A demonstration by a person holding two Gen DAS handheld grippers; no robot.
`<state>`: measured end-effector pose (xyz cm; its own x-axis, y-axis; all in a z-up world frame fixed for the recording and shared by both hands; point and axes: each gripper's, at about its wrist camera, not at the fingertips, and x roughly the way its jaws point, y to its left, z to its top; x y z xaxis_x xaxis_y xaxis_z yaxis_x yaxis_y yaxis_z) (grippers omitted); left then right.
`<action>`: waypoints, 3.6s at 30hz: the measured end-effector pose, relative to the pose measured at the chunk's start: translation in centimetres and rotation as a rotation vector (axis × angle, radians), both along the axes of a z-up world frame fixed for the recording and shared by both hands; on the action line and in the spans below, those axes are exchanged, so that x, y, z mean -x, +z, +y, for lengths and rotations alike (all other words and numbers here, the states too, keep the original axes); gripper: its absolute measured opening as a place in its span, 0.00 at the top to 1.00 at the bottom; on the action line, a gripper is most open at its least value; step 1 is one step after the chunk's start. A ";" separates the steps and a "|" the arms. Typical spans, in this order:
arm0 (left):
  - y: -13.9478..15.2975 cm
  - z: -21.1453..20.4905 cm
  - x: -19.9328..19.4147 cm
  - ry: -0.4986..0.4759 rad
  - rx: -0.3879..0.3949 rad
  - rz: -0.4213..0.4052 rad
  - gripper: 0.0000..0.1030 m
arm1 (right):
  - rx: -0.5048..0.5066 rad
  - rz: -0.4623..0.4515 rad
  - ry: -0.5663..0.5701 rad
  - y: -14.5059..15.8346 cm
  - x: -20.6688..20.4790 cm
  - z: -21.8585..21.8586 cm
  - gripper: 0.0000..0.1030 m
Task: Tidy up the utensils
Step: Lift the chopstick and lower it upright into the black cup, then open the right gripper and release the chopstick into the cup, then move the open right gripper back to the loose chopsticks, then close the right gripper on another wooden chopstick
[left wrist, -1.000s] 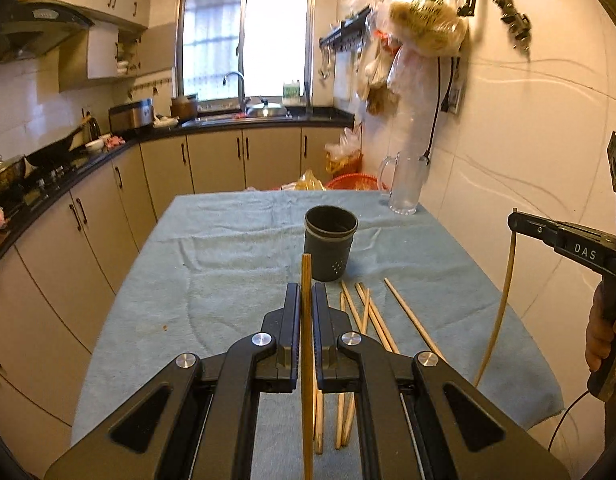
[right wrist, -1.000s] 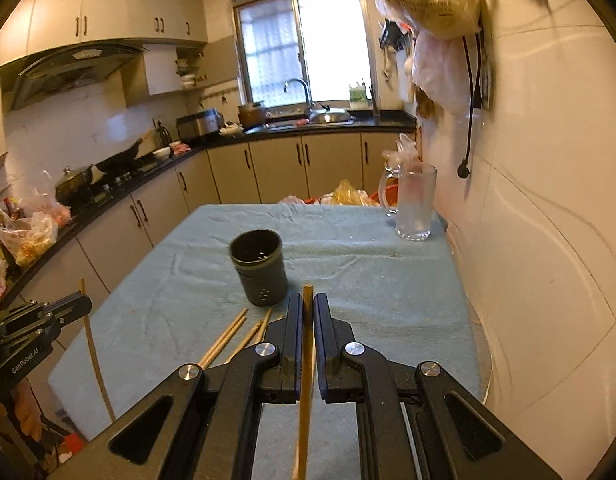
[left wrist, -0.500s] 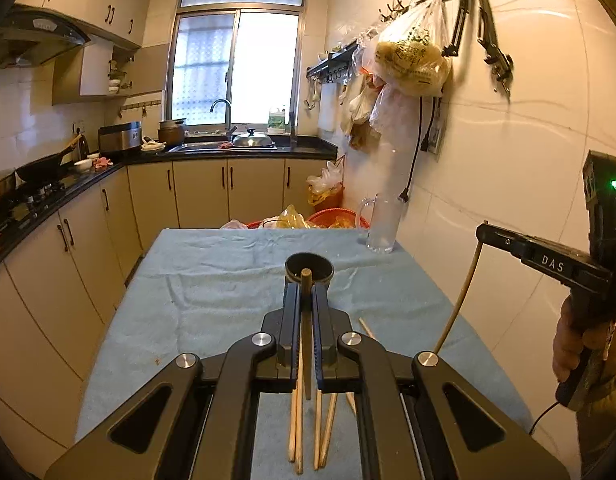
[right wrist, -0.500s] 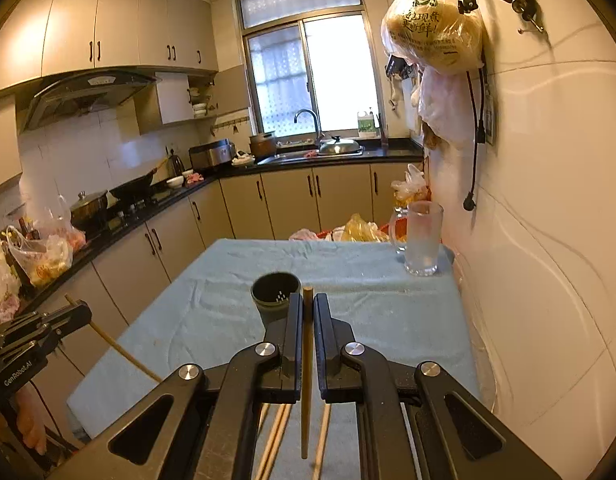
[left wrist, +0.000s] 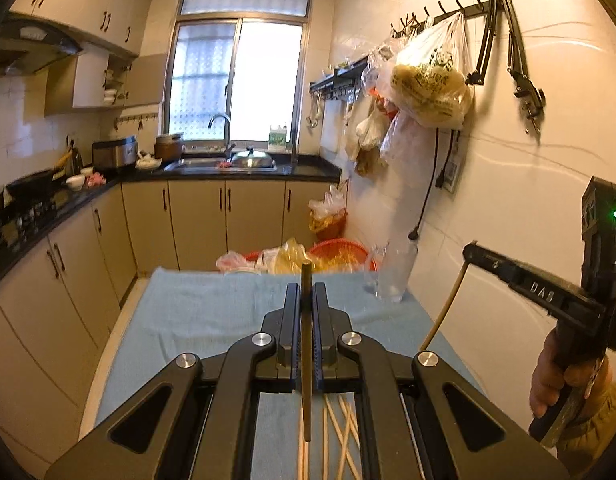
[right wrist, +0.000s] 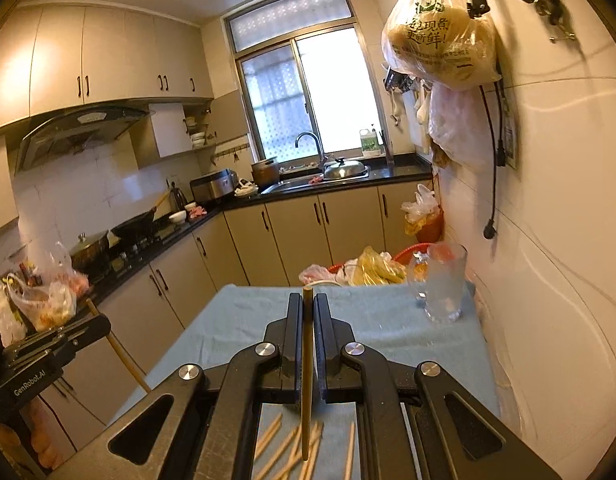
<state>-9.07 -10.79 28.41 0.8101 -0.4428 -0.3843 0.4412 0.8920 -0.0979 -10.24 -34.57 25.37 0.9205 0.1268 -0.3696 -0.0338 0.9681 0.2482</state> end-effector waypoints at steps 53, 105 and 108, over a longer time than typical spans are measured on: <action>-4.3 2.9 -0.4 0.115 0.011 0.098 0.42 | 0.055 0.119 -0.053 -1.0 1.8 -1.3 0.38; -27.0 -5.0 -6.5 -0.062 -0.327 0.551 0.94 | 0.077 0.619 0.004 -26.2 0.2 0.6 0.60; -27.0 -4.6 -6.4 -0.034 -0.309 0.579 0.94 | 0.129 0.633 -0.022 -26.2 -0.1 0.7 0.84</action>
<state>-2.70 -15.35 1.42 0.4218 -0.2641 -0.8674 0.4231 0.9034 -0.0693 -10.12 -33.82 -0.86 0.5209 0.0287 -0.8531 0.1016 0.9903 0.0953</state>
